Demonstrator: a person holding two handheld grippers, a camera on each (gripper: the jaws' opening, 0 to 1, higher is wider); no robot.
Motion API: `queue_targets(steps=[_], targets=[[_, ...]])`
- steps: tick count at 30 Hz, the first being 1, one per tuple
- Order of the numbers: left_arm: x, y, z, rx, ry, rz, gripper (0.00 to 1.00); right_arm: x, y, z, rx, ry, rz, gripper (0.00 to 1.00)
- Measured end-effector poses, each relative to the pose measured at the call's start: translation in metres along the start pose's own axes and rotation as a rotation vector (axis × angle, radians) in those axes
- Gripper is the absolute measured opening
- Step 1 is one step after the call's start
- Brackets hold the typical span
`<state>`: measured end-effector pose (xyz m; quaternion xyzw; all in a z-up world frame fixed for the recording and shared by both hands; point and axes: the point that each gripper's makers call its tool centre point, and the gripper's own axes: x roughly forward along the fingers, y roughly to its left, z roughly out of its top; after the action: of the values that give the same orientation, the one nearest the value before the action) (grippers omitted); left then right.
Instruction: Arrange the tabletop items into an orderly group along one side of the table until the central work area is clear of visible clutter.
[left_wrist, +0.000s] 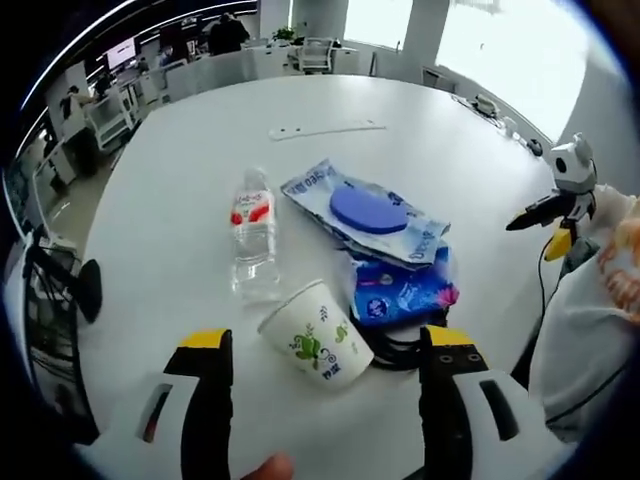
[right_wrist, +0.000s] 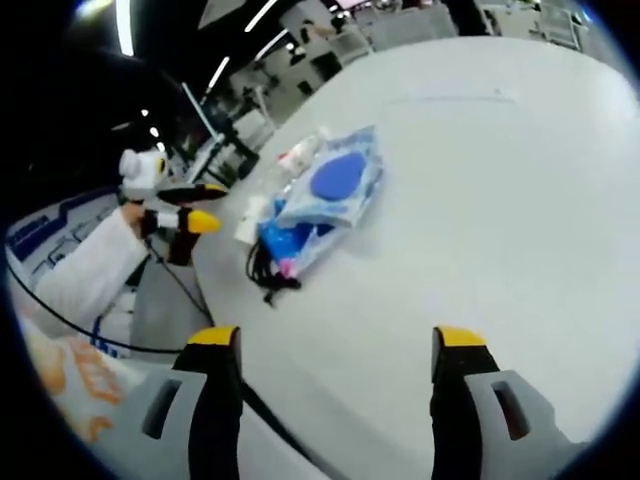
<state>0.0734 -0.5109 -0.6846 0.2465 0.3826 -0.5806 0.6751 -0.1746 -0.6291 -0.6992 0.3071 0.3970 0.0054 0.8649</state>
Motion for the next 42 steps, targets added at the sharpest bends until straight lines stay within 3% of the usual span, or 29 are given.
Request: queue_targets(steps=[7, 19, 23, 26, 27, 29, 31, 42], targets=[[0.006, 0.009, 0.016, -0.048, -0.038, 0.013, 0.72, 0.001, -0.003, 0.000, 0.016, 0.001, -0.005, 0.76], [0.028, 0.022, 0.037, -0.069, -0.032, 0.024, 0.69, 0.006, -0.010, 0.001, 0.027, 0.020, -0.006, 0.75], [0.040, 0.030, 0.050, -0.134, -0.059, 0.022, 0.68, 0.009, -0.008, 0.002, 0.020, 0.027, 0.006, 0.75], [0.047, 0.042, 0.061, -0.161, -0.085, 0.051, 0.68, 0.012, -0.005, 0.002, -0.002, 0.035, 0.013, 0.75], [0.049, 0.046, 0.066, -0.161, -0.099, 0.060, 0.68, 0.013, -0.004, 0.000, -0.048, 0.053, 0.017, 0.75], [0.054, 0.050, 0.074, -0.164, -0.115, 0.059, 0.67, 0.016, -0.002, -0.003, -0.103, 0.072, 0.014, 0.76], [0.058, 0.051, 0.080, -0.167, -0.121, 0.049, 0.65, 0.018, 0.002, -0.004, -0.105, 0.077, 0.026, 0.76], [0.090, 0.058, 0.107, -0.106, -0.093, 0.051, 0.62, 0.029, 0.015, 0.001, -0.169, 0.088, 0.080, 0.77]])
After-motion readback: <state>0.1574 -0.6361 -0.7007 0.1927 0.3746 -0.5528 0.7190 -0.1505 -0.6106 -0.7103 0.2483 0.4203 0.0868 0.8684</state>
